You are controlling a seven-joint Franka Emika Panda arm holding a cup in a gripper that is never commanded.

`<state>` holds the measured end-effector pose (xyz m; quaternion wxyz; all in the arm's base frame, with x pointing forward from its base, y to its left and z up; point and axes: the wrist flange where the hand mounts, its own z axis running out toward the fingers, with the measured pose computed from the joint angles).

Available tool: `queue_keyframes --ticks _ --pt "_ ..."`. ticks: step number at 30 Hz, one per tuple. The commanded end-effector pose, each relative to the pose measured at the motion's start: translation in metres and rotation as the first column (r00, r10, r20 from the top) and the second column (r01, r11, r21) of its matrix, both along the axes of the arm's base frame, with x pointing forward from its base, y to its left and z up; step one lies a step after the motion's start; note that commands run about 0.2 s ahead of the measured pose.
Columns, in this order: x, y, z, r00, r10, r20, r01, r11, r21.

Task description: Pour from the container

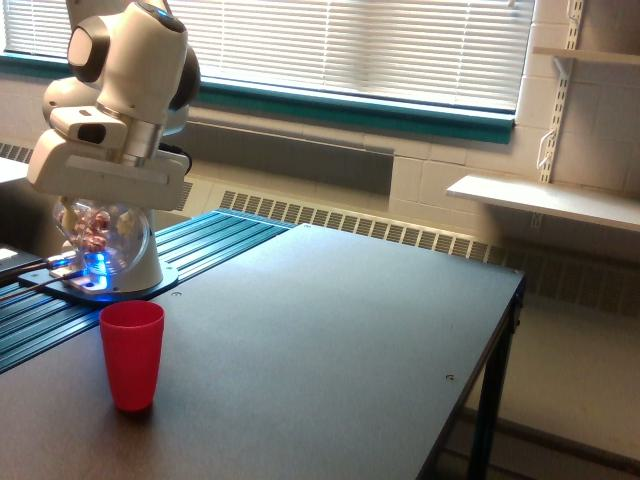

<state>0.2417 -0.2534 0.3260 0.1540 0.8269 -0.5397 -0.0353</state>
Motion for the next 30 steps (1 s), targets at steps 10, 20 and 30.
queue_keyframes --ticks 10,20,30 --pt "0.003 0.005 -0.007 0.995 -0.049 -0.082 0.049 0.999 -0.004" --pt "0.012 0.01 -0.009 0.995 -0.05 -0.083 0.049 0.999 -0.011" --pt "0.019 0.018 -0.008 0.995 -0.053 -0.086 0.052 0.999 -0.01"
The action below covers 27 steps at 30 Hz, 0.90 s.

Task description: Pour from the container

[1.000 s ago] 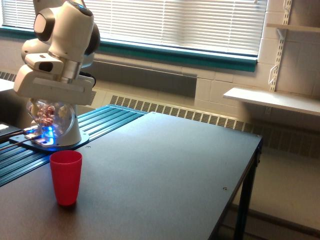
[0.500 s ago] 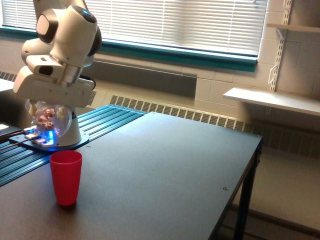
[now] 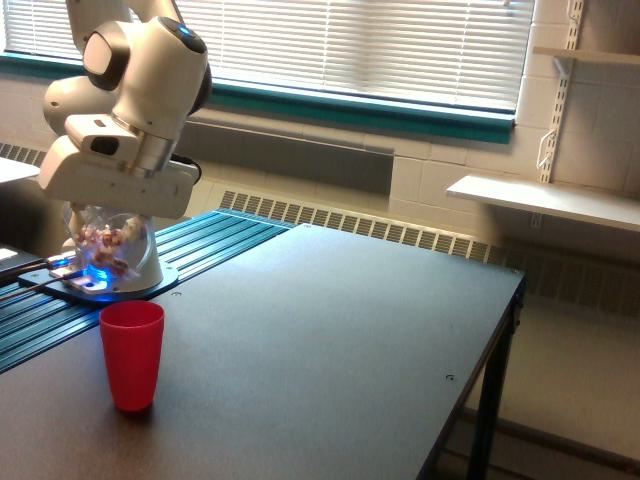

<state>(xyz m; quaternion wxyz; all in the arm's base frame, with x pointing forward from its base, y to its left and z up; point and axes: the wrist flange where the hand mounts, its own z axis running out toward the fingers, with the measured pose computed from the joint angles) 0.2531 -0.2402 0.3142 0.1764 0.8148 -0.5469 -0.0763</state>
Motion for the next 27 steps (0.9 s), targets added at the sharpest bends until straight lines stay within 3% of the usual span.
queue_keyframes --ticks 1,15,23,27 --pt "0.009 0.005 0.004 1.0 -0.014 0.006 0.014 1.0 -0.011" --pt "0.016 0.016 0.003 1.0 -0.01 -0.012 0.01 1.0 0.002" --pt "0.021 0.02 0.004 1.0 0.003 -0.011 -0.004 0.999 -0.049" --pt "0.024 0.022 0.007 1.0 -0.002 0.001 0.002 0.999 -0.044"
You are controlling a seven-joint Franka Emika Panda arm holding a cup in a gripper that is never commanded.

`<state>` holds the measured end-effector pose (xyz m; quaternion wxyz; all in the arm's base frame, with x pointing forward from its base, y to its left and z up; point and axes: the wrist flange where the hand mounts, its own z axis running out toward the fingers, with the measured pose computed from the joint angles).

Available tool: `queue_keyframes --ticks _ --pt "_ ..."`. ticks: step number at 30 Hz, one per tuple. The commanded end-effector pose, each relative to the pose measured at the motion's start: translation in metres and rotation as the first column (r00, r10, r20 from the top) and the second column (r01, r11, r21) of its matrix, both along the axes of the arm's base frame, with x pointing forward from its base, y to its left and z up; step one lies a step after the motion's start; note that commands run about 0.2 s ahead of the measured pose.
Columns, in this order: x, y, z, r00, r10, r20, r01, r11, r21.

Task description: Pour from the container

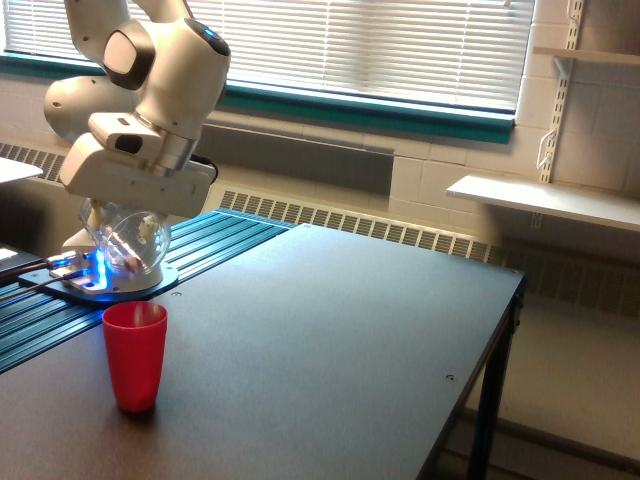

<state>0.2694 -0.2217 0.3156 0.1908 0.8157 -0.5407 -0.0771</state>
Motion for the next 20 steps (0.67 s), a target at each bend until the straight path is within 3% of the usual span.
queue_keyframes --ticks 1,9,20 --pt "0.0086 0.004 0.0063 1.0 -0.016 0.027 0.017 1.0 -0.021" --pt "0.0066 0.006 0.0044 0.999 -0.021 0.026 0.022 1.0 -0.021" --pt "0.0064 0.0071 0.0041 1.0 -0.014 0.022 0.015 0.998 -0.062"
